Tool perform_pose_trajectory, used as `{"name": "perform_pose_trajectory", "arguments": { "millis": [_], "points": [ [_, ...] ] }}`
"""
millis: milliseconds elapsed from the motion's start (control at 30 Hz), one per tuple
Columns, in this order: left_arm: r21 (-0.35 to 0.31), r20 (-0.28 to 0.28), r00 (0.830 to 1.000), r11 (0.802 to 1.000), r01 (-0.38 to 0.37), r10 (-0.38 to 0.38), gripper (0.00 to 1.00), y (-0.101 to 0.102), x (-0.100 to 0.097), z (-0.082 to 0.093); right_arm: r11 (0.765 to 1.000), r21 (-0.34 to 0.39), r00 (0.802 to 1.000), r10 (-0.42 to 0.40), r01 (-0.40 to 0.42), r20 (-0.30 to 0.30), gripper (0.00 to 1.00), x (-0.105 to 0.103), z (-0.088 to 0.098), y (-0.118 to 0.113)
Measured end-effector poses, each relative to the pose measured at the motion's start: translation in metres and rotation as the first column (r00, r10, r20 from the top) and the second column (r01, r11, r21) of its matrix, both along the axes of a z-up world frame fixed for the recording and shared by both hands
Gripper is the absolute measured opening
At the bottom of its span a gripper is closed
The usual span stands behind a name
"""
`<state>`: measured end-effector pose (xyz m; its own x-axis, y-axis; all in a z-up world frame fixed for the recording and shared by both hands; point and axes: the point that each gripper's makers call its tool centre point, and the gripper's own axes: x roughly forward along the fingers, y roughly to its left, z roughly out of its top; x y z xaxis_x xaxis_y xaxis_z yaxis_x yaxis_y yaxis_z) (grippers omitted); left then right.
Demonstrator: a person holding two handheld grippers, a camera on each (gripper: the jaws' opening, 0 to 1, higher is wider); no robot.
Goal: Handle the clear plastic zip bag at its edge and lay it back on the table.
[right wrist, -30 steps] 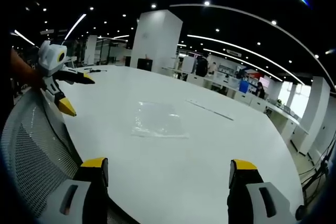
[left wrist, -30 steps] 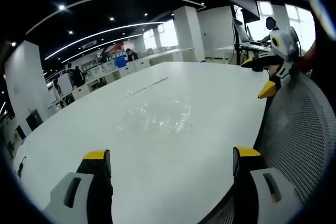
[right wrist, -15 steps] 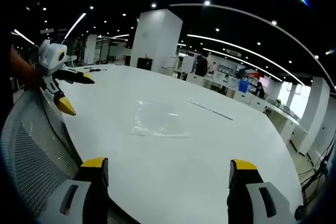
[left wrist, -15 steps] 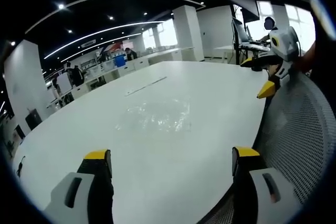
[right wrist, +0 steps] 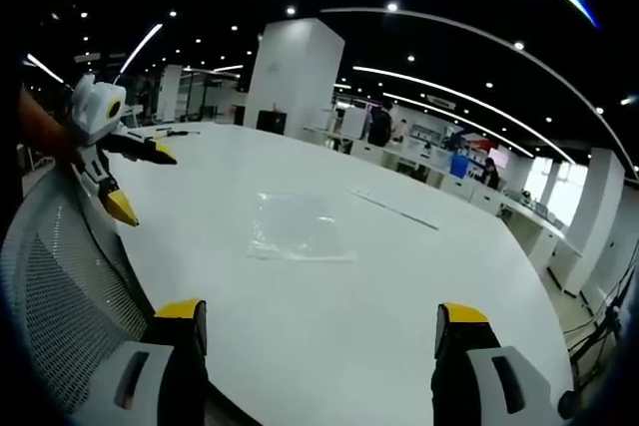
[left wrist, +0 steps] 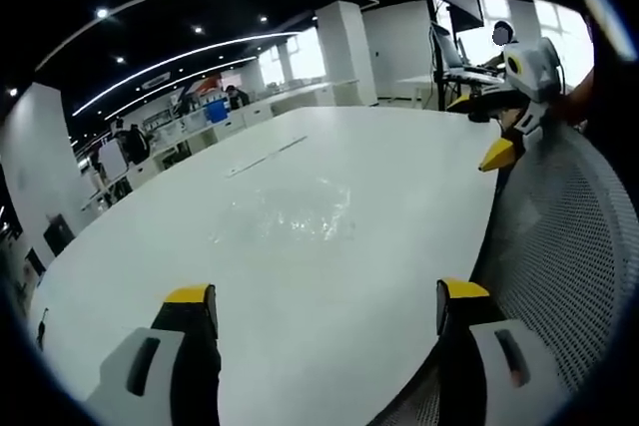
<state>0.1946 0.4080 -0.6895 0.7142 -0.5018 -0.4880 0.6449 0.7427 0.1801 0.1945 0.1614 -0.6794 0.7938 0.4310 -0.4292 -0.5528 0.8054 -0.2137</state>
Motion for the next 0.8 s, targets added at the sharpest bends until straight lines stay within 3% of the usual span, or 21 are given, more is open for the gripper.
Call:
{"name": "perform_pose_trajectory", "arguments": {
  "millis": [133, 333, 533, 800],
  "points": [
    [0.059, -0.016, 0.999, 0.997, 0.051, -0.05, 0.87, -0.002, -0.001, -0.006, 1.0, 0.002, 1.0, -0.005, 0.005, 0.005, 0.95, 0.0, 0.001, -0.001],
    [0.061, -0.006, 0.998, 0.996, 0.061, -0.061, 0.86, -0.005, 0.01, -0.002, 1.0, 0.002, 1.0, -0.013, 0.013, 0.01, 0.95, 0.001, 0.002, -0.002],
    [0.111, 0.008, 0.996, 0.99, 0.086, -0.087, 0.78, -0.011, 0.025, -0.002, 1.0, -0.001, 1.0, -0.016, 0.016, 0.012, 0.95, 0.001, 0.002, -0.003],
    [0.158, -0.019, 0.992, 0.979, 0.129, -0.128, 0.71, -0.021, 0.04, -0.014, 1.0, -0.002, 1.0, -0.019, 0.019, 0.008, 0.94, 0.002, 0.001, -0.003]
  ]
}}
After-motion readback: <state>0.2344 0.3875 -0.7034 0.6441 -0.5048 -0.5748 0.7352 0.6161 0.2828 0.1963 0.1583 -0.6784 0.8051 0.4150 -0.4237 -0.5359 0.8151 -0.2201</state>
